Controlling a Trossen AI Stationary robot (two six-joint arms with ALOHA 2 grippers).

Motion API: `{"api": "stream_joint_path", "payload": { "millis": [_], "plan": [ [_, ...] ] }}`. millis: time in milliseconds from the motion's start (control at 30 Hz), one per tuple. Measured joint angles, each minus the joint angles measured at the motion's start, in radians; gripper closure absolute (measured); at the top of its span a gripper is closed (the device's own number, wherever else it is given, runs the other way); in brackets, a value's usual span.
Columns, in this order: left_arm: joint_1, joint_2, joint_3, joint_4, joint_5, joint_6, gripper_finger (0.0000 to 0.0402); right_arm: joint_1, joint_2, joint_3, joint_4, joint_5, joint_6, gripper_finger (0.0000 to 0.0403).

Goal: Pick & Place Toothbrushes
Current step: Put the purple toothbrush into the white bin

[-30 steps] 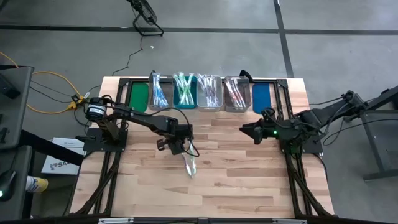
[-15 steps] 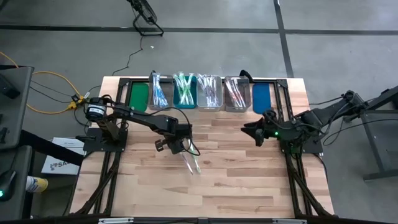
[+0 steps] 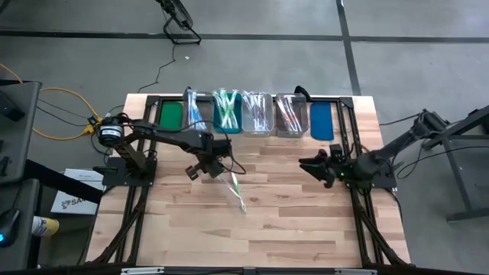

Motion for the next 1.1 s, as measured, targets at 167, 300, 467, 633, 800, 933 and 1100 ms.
{"api": "stream_joint_path", "payload": {
  "millis": [167,300,467,633,800,933,1100],
  "plan": [
    [0.009,-0.024,0.0,-0.002,0.014,-0.007,0.0394,-0.085,0.008,-0.153,0.378,-0.212,-0.208,0.0227],
    [0.009,-0.031,0.002,-0.002,0.042,-0.042,0.0394,-0.176,-0.002,-0.211,0.425,-0.366,-0.257,0.0227],
    [0.009,-0.047,0.003,-0.016,0.059,-0.099,0.0394,-0.241,-0.032,-0.253,0.391,-0.426,-0.26,0.0227],
    [0.009,-0.077,0.003,-0.024,0.065,-0.17,0.0394,-0.258,-0.099,-0.253,0.208,-0.426,-0.237,0.0227],
    [0.009,-0.122,0.003,-0.025,0.077,-0.243,0.0394,-0.257,-0.234,-0.254,0.003,-0.456,-0.252,0.0227],
    [0.009,-0.166,0.004,-0.014,0.078,-0.302,0.0394,-0.257,-0.395,-0.254,-0.169,-0.457,-0.257,0.0227],
    [0.009,-0.211,0.004,0.017,0.079,-0.393,0.0394,-0.257,-0.552,-0.254,-0.341,-0.457,-0.289,0.0227]
  ]
}}
